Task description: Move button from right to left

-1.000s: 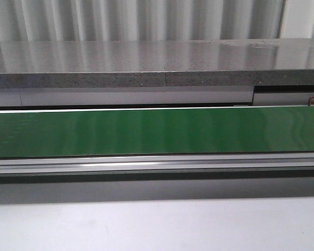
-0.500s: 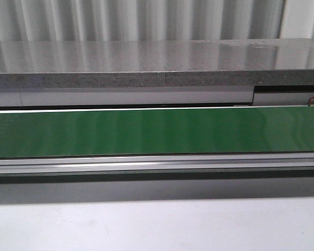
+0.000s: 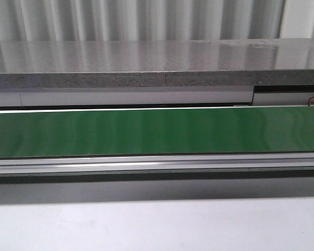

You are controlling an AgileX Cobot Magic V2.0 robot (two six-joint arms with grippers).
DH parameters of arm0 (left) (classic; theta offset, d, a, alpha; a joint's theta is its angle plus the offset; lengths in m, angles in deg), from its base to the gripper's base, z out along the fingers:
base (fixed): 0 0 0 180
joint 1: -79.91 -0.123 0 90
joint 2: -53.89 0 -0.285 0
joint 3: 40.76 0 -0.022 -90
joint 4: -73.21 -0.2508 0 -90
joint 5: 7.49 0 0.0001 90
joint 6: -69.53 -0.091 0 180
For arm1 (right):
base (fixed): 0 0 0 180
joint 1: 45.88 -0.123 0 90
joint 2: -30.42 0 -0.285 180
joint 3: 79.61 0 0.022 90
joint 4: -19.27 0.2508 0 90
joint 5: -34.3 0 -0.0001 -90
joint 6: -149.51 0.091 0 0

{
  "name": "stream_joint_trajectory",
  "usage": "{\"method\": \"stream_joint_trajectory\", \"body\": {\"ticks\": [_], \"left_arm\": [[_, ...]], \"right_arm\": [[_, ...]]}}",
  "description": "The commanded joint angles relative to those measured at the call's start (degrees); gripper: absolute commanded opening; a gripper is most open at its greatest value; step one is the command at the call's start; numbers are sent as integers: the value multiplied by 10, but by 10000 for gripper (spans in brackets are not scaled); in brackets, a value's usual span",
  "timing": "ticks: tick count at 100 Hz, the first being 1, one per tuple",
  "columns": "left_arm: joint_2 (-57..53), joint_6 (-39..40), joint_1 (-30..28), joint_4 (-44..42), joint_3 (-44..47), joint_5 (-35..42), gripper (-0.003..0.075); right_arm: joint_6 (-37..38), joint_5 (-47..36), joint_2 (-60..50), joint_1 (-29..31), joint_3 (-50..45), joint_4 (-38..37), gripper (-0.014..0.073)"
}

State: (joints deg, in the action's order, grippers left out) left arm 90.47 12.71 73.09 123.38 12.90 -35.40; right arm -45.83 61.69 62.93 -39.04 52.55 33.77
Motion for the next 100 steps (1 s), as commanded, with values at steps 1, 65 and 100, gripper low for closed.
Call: {"method": "stream_joint_trajectory", "body": {"ticks": [1, 65, 100], "left_arm": [[2, 2, 4, 24, -15, 24, -20], [2, 2, 17, 41, -11, 102, -20], [2, 248, 82, -208, 16, 224, -20]], "right_arm": [[-4, -41, 1, -1, 13, 1, -67], [-4, -41, 1, -1, 13, 1, -67], [-4, -41, 1, -1, 13, 1, -67]]}}
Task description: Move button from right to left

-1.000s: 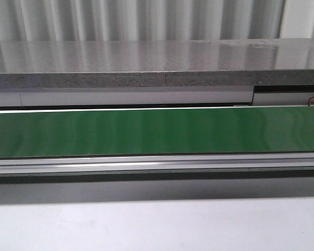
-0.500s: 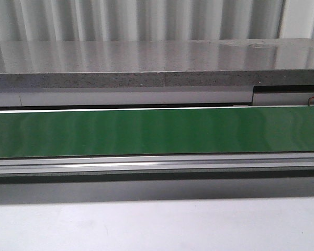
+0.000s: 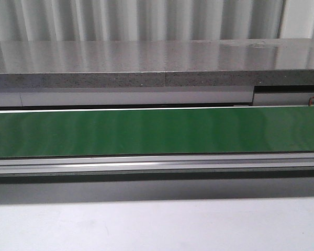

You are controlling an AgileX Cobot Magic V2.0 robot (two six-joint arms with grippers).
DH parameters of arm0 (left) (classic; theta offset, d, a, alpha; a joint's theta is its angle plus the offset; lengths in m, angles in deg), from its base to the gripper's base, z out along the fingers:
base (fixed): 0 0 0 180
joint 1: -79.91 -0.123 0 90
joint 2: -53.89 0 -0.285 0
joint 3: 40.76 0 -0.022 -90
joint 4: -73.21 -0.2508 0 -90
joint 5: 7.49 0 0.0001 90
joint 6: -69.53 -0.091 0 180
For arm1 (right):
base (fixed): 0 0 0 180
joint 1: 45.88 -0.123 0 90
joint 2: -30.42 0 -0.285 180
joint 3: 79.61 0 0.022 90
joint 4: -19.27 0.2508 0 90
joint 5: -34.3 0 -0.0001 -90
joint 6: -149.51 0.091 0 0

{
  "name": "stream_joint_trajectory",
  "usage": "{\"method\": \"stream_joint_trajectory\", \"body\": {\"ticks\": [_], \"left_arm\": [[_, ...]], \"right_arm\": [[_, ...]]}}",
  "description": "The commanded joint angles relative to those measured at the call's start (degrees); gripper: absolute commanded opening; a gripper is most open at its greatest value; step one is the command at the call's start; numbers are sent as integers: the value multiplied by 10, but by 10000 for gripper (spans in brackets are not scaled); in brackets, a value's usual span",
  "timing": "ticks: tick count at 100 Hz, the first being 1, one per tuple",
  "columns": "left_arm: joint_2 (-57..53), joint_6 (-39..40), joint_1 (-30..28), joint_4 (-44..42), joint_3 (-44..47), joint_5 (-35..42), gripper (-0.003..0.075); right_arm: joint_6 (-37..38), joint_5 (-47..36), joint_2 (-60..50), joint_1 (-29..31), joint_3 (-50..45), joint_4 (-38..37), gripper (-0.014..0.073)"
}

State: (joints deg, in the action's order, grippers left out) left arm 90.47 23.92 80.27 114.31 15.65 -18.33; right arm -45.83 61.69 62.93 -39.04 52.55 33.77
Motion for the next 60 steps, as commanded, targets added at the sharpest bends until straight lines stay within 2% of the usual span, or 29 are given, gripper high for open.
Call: {"method": "stream_joint_trajectory", "body": {"ticks": [1, 6, 11, 34, 60], "left_arm": [[2, 149, 11, -130, -10, 55, -20], [2, 242, 11, -204, -4, 65, -20], [2, 299, 11, -264, 5, 83, -20], [-15, 477, 11, -430, 79, 214, -20], [-101, 490, 9, -438, 165, 239, -20]], "right_arm": [[-4, -41, 1, -1, 13, 1, -67], [-4, -41, 1, -1, 13, 1, -67], [-4, -41, 1, -1, 13, 1, -67], [-4, -41, 1, -1, 13, 1, -67], [-4, -41, 1, -1, 13, 1, -67]]}}
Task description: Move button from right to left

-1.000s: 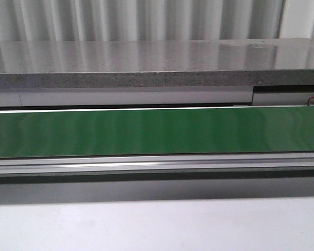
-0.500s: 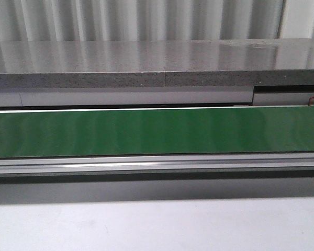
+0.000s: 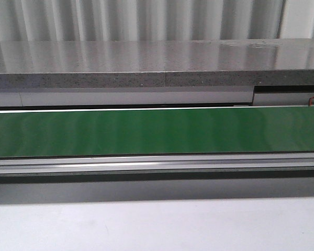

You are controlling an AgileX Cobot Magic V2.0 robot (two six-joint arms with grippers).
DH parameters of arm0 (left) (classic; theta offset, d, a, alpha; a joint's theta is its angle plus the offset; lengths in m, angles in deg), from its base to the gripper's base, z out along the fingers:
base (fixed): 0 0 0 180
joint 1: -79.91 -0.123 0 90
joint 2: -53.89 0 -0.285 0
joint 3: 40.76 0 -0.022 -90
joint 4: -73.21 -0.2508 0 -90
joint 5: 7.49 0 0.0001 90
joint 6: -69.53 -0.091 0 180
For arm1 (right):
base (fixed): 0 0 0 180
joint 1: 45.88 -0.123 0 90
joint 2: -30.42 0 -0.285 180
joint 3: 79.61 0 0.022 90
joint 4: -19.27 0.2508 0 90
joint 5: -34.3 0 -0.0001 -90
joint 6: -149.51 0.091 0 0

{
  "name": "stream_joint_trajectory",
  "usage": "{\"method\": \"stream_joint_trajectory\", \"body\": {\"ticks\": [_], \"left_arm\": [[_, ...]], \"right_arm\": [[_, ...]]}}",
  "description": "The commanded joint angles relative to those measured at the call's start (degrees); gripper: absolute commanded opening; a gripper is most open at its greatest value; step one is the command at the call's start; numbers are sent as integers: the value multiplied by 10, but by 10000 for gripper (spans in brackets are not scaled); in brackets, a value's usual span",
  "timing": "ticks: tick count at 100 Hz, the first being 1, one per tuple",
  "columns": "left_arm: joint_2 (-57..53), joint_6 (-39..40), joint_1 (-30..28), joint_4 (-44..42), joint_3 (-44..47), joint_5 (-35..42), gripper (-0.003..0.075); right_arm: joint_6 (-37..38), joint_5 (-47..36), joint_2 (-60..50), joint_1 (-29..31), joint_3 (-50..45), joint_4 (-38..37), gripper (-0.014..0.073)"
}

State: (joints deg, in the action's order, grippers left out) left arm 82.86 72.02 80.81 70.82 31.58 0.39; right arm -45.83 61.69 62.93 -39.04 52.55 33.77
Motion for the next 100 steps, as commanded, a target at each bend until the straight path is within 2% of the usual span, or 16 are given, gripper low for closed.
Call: {"method": "stream_joint_trajectory", "body": {"ticks": [1, 22, 33, 49, 100], "left_arm": [[-31, 9, 4, -3, 10, 52, -20], [-127, 9, 3, -3, 62, 48, -20], [-173, 9, 3, -3, 62, -16, -20], [-235, 9, 3, -3, 62, -62, -20], [-234, 9, 3, -2, 62, -64, -20]], "right_arm": [[-4, -41, 1, -1, 13, 1, -67], [-4, -41, 1, -1, 13, 1, -67], [-4, -41, 1, -1, 13, 1, -67], [-4, -41, 1, -1, 13, 1, -67], [-4, -41, 2, -1, 13, 1, -67]]}}
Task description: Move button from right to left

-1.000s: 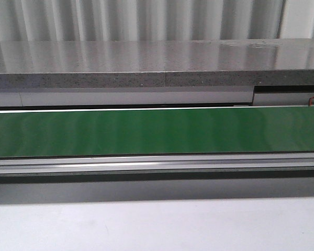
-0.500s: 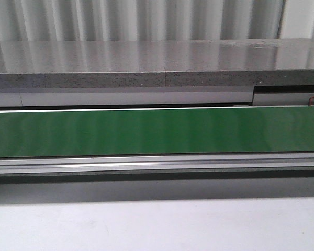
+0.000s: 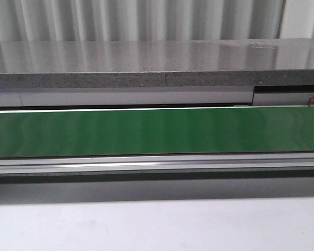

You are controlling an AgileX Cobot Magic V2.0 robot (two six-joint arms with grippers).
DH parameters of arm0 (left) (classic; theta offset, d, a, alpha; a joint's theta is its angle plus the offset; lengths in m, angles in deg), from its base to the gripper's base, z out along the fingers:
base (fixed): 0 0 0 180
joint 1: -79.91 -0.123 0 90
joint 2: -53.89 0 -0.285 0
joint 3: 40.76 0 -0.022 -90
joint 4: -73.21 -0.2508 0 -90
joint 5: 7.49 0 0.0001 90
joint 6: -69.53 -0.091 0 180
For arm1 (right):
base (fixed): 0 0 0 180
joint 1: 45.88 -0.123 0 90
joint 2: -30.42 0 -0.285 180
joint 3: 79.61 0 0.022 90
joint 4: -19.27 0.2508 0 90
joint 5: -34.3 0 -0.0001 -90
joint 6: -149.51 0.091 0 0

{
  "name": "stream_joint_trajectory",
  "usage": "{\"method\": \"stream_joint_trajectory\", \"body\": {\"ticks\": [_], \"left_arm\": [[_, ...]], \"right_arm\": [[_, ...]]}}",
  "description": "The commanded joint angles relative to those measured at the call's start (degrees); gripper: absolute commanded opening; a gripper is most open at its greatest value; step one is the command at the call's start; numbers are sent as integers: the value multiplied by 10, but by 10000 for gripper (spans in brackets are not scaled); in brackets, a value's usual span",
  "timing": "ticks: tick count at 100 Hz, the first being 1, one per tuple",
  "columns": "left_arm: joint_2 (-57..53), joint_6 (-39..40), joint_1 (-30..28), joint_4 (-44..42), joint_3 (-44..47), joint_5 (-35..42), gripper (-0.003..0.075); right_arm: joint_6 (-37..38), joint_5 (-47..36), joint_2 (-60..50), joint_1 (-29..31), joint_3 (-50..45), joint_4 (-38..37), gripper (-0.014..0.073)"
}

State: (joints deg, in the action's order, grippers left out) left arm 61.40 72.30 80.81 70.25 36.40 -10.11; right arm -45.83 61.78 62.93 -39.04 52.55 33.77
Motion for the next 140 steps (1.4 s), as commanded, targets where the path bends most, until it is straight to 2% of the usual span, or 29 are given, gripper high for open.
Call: {"method": "stream_joint_trajectory", "body": {"ticks": [1, 85, 108, 118, 140], "left_arm": [[-19, 7, 3, 4, 14, 41, -20], [-19, 7, 3, 4, 14, 42, -20], [-19, 7, 3, 4, 14, 42, -20], [-19, 7, 3, 4, 14, 42, -20], [-19, 7, 3, 4, 14, 42, -20]], "right_arm": [[-4, -42, 2, -1, 13, 1, -67], [-4, -41, 2, -1, 13, 1, -67], [5, -85, -17, -7, -26, -6, -67], [36, -112, -48, -20, -59, -37, -67], [193, -165, -121, -47, -140, -163, -67]]}}
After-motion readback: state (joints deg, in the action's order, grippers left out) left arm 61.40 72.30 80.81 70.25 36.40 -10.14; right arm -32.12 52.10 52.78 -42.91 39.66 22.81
